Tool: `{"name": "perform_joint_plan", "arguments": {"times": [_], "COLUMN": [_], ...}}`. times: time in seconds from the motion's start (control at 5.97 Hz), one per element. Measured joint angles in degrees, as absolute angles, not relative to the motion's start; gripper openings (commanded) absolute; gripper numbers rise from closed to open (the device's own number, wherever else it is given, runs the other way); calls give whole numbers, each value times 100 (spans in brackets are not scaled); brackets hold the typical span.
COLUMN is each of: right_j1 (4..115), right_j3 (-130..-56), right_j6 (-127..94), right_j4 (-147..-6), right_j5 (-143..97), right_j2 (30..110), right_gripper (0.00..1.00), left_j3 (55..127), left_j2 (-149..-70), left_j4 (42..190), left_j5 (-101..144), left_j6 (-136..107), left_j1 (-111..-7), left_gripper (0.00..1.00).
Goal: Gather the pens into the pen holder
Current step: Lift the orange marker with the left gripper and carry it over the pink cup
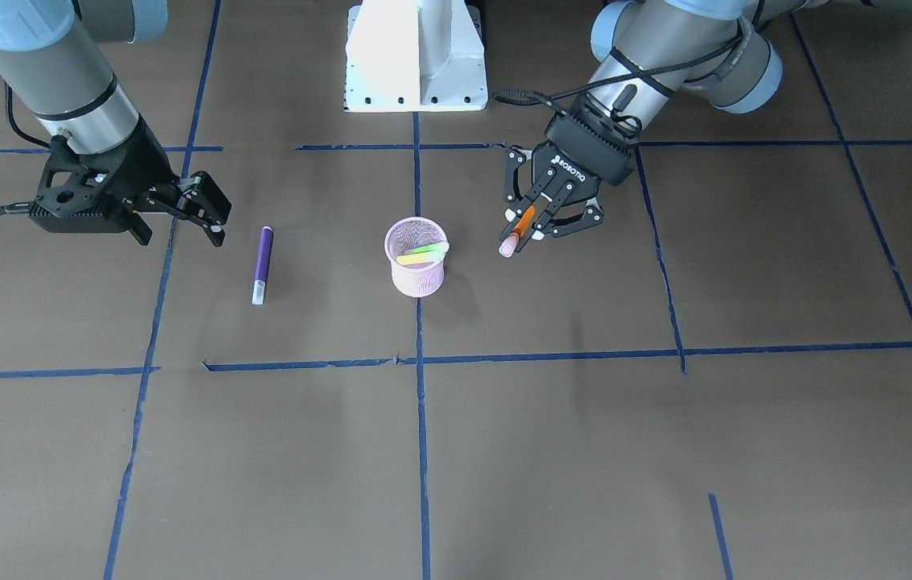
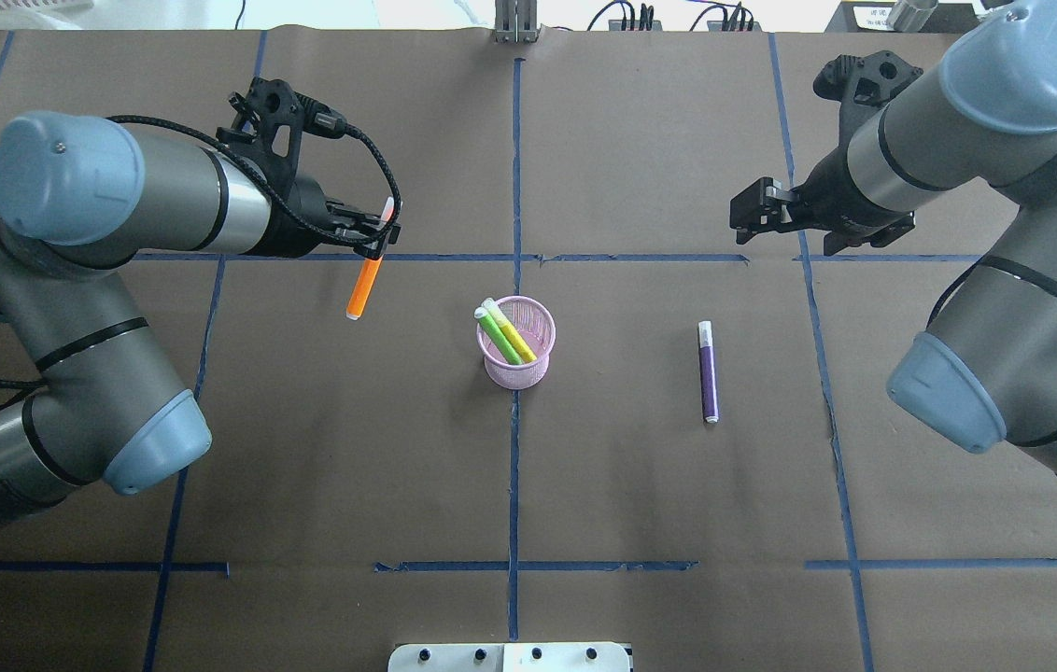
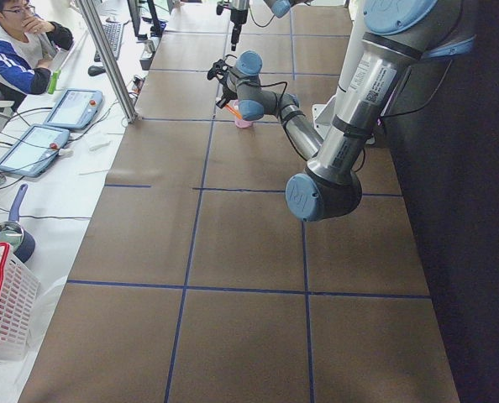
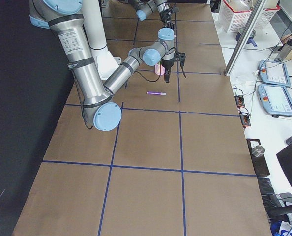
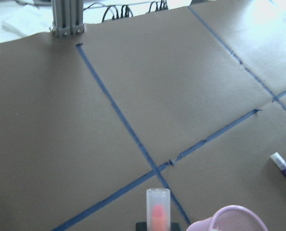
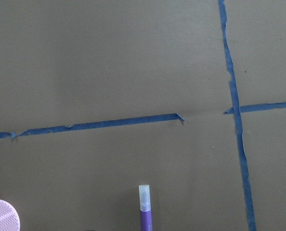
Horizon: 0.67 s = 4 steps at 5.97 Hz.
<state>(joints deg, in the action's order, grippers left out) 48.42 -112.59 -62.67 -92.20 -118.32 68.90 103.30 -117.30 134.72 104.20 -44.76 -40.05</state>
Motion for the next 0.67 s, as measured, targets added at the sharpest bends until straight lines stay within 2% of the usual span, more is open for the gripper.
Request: {"name": "perform_joint_plan", "arguments": {"times": [0.5,0.67], "right_j1": [4830,4815], "right_j3": [-11168,-11137], "right_j6": [-5645,-5300], "right_j4": [-9178,-9174], "right_j5": [-11932,-11906], "right_j2": [7126,7117], "right_gripper": [100,100], "left_j3": [9269,8978], "left_j2": [-11895,-12079], "left_j4": [16140,16518], "left_j5": [8990,8712], "left_j6": [-4509,-4509], "left_j1": [-3268,-3124], "left_gripper": [0,0]}}
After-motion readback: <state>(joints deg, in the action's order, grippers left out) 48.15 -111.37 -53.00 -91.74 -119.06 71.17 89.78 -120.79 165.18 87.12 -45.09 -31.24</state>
